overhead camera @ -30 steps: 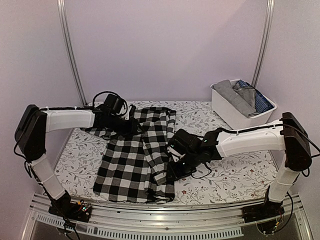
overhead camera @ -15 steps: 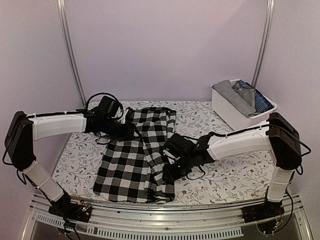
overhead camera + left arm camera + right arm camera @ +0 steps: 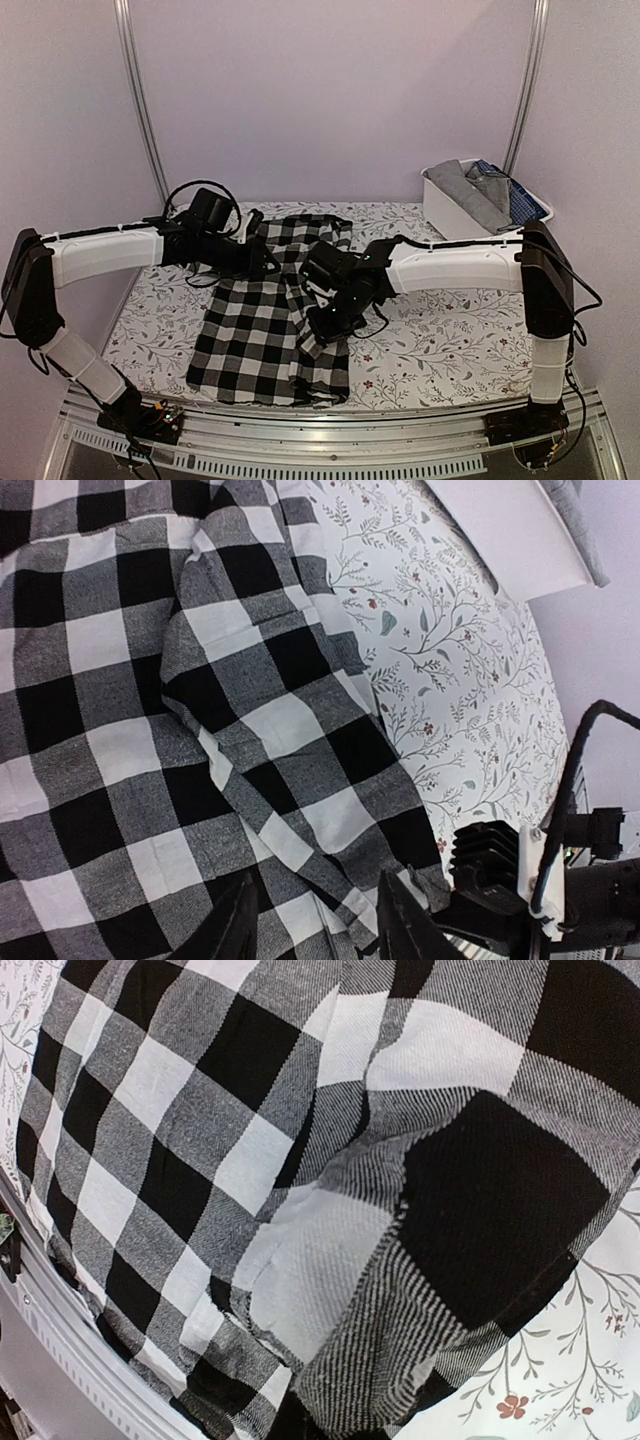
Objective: Fold and stack the long sleeve shirts
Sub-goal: Adjust the sleeve at the center of the board.
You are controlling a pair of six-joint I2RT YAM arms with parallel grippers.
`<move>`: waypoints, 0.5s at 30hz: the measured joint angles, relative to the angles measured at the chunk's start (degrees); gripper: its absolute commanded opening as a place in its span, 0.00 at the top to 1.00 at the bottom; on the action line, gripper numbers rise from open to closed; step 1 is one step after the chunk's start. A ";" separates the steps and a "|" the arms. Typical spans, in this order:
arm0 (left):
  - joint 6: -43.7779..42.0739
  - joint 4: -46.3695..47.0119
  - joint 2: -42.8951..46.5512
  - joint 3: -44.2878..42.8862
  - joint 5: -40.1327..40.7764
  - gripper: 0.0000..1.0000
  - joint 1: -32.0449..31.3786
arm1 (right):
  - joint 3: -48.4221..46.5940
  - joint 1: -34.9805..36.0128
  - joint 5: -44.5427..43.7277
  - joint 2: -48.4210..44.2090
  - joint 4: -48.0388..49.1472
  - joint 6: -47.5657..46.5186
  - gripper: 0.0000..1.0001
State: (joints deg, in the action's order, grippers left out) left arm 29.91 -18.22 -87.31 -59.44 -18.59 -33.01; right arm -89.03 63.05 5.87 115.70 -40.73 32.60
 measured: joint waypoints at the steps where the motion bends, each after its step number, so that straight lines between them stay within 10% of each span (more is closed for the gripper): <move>1: -0.13 -0.07 0.24 0.07 -0.15 0.60 0.00 | -1.29 -0.02 0.66 0.33 -1.66 0.22 1.00; 6: -0.79 -0.07 0.87 0.15 -1.57 0.59 0.00 | -3.96 -0.02 6.40 0.52 -9.49 1.70 0.98; 12: -1.44 -0.09 1.18 0.39 -3.10 0.59 0.00 | -3.85 0.07 12.24 0.52 -15.19 4.35 0.46; 15: -1.64 -0.07 1.18 0.57 -4.09 0.59 0.00 | -4.22 0.28 12.83 0.52 -15.74 5.14 0.37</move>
State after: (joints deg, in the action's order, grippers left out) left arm 28.27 -18.28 -86.13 -58.87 -22.68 -33.01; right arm -93.25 63.33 18.70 116.22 -56.47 37.74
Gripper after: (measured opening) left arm 0.407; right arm 0.569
